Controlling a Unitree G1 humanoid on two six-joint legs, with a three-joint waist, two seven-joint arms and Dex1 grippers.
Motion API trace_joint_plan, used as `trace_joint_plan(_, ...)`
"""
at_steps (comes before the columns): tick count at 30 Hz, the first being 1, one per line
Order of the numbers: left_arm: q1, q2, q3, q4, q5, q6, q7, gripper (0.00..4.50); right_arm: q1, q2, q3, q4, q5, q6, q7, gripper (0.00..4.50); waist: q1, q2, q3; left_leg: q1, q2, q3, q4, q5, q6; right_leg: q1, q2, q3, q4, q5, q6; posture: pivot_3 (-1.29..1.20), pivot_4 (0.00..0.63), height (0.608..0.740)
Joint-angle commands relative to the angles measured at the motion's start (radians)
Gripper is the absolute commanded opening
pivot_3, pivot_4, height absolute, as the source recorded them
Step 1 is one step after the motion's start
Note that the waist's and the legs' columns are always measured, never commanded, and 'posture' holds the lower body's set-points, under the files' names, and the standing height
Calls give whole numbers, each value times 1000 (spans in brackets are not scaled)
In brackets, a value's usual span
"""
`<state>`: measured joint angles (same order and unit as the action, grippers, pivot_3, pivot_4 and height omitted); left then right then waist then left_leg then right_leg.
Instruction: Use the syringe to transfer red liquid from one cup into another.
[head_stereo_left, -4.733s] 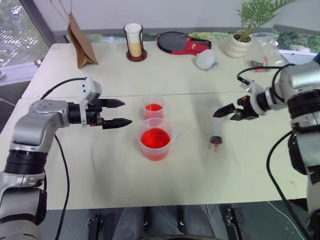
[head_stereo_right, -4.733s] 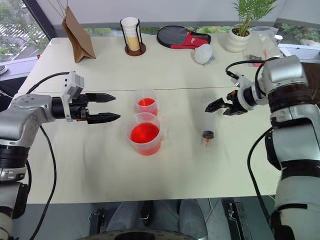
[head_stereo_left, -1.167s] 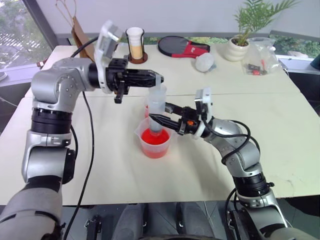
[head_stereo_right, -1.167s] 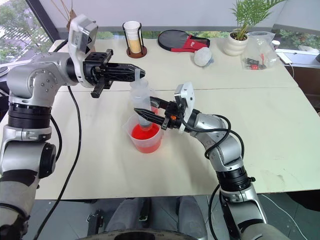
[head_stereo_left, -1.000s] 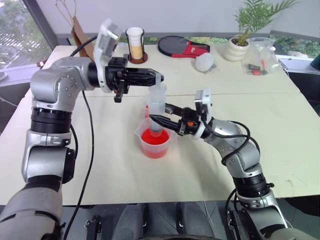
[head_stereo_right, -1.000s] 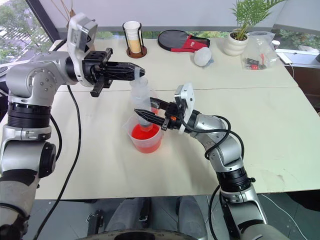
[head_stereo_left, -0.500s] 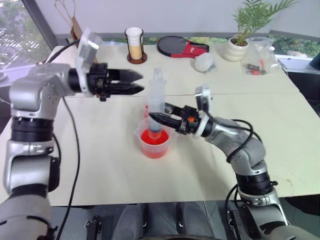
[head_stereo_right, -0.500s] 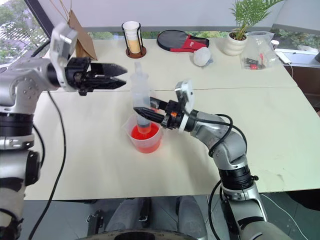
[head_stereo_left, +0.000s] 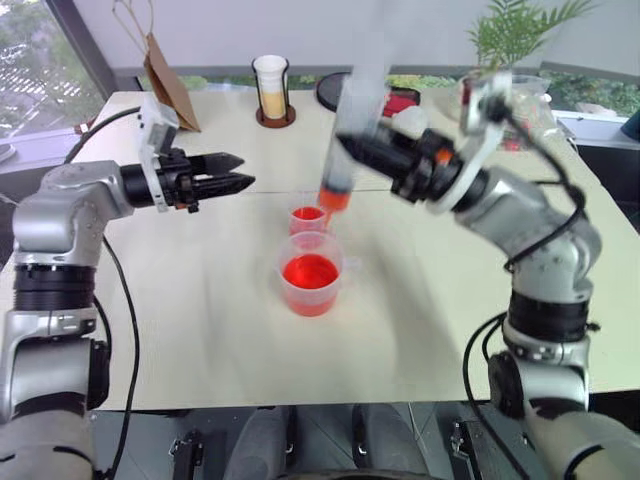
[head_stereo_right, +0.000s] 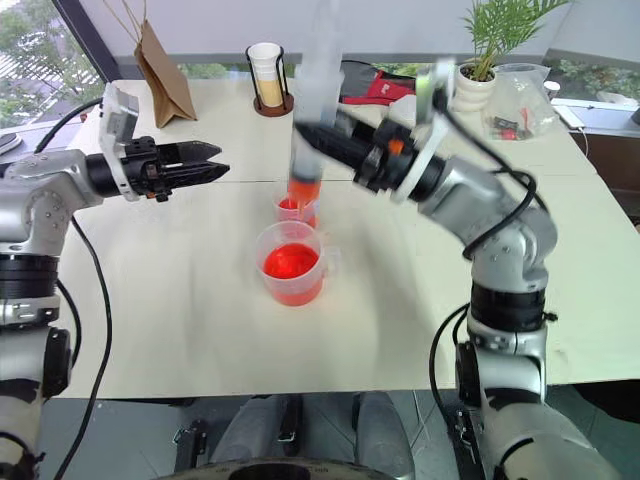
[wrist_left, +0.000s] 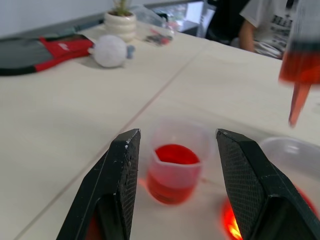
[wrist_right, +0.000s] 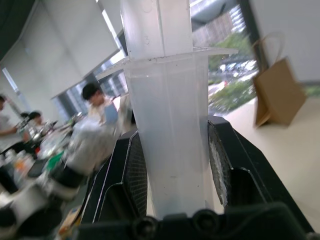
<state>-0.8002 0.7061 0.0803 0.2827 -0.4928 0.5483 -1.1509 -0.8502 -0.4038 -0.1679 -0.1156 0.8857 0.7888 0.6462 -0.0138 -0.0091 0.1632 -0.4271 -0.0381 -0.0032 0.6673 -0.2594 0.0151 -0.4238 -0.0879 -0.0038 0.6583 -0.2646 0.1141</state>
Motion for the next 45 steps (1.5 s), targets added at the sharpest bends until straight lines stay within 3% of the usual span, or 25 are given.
trace_joint_plan(1, -36, -18, 0, 42, 36, -82, 7, 2442, -95, 5, 39, 171, -116, -138, 81, 1334, -1, 0, 0, 0, 0, 0, 0, 0, 0, 0, 0, 0, 0, 0, 0, 0, 150, 740)
trace_joint_plan(8, -100, -56, -1, 150, 80, -168, 6, 2442, -217, 104, 140, 547, -321, -402, 236, 1334, -6, 0, 0, 0, 0, 1, 0, 1, -2, -1, 0, 0, 4, 0, 0, 0, 150, 740)
trace_joint_plan(12, -157, -46, 16, 190, 70, -177, -13, 2442, -244, 138, 158, 659, -381, -482, 296, 1334, -4, 0, 0, 0, 0, 1, 0, 2, -4, -2, 0, 0, 5, 0, 0, 0, 150, 740)
trace_joint_plan(18, -387, -41, 24, 386, 73, -227, -97, 2442, -260, 160, 156, 709, -420, -521, 350, 1334, -2, -1, 0, -1, 0, 1, 0, 3, -4, -2, 0, 0, 5, 0, 0, 0, 150, 740)
trace_joint_plan(24, -593, -104, 22, 611, 95, -301, -171, 2442, -255, 178, 167, 733, -463, -562, 380, 1334, -7, -1, 0, 0, 0, 1, 0, 3, -4, -2, 0, -1, 5, 0, 0, 0, 150, 740)
trace_joint_plan(37, -684, -229, 8, 805, 195, -464, -198, 2442, -226, 202, 180, 714, -516, -576, 405, 1334, -8, -1, 1, -1, 0, 1, 0, 2, -4, -2, 0, 0, 5, 0, 0, 0, 150, 740)
trace_joint_plan(40, -691, -239, 15, 824, 210, -485, -198, 1545, -223, 205, 183, 715, -526, -581, 406, 1334, -8, -1, 1, -1, 0, 1, 0, 2, -4, -2, 0, 0, 5, 0, 0, 0, 150, 740)
trace_joint_plan(43, -695, -244, 27, 824, 206, -482, -209, 56, -222, 208, 183, 716, -533, -586, 405, 1334, -8, -1, 1, -1, 0, 1, 0, 2, -4, -2, 0, 0, 5, 0, 0, 0, 150, 740)
trace_joint_plan(45, -693, -243, 29, 820, 207, -474, -224, 56, -222, 211, 182, 717, -537, -590, 405, 1334, -8, -1, 1, -1, 0, 1, 0, 2, -4, -2, 1, 0, 5, 0, 0, 0, 150, 740)
